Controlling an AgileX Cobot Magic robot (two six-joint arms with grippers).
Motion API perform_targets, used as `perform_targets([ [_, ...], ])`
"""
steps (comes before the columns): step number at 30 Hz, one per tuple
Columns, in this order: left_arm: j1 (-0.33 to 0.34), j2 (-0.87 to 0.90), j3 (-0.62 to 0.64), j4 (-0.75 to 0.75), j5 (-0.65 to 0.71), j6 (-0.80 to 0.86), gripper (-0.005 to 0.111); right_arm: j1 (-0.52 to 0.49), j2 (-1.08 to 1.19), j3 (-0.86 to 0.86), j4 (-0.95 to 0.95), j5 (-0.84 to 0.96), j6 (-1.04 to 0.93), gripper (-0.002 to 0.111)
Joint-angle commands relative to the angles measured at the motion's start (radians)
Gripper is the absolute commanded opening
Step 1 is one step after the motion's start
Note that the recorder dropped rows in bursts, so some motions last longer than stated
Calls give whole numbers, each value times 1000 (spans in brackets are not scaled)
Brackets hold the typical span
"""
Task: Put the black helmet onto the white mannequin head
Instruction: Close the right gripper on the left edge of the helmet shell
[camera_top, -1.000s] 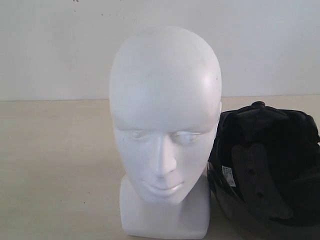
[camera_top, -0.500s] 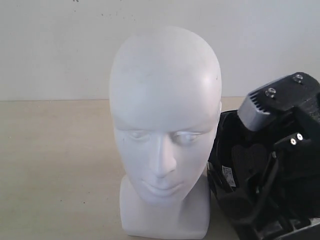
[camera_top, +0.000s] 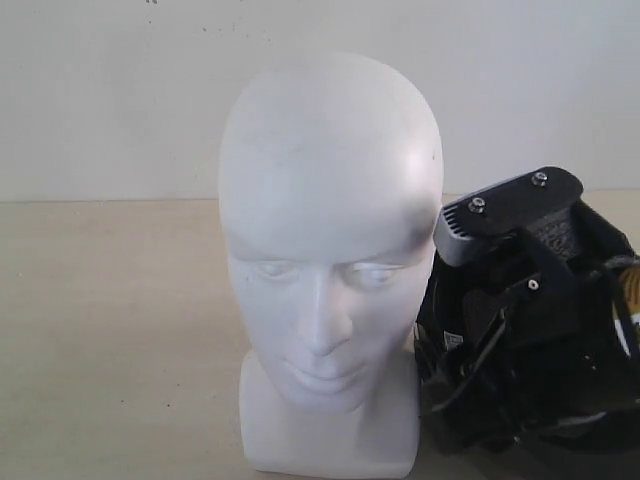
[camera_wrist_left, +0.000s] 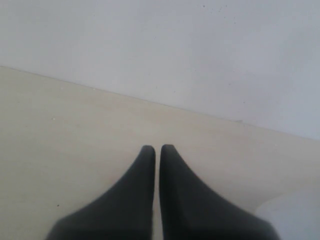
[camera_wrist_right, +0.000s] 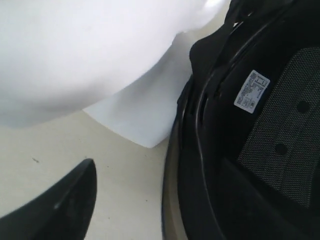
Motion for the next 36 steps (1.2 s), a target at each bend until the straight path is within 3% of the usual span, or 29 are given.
perform_targets([
  [1,-4,-2,4,4,3,-4,4,-1,7,63,3,-126,78,66],
  [11,-4,-2,4,4,3,-4,4,-3,7,188,8,-277,141,66],
  [19,-4,-2,4,4,3,-4,4,-121,7,191,15,-316,157,66],
  [36,-4,-2,4,4,3,-4,4,-119,129,192,41,-372,132,66],
])
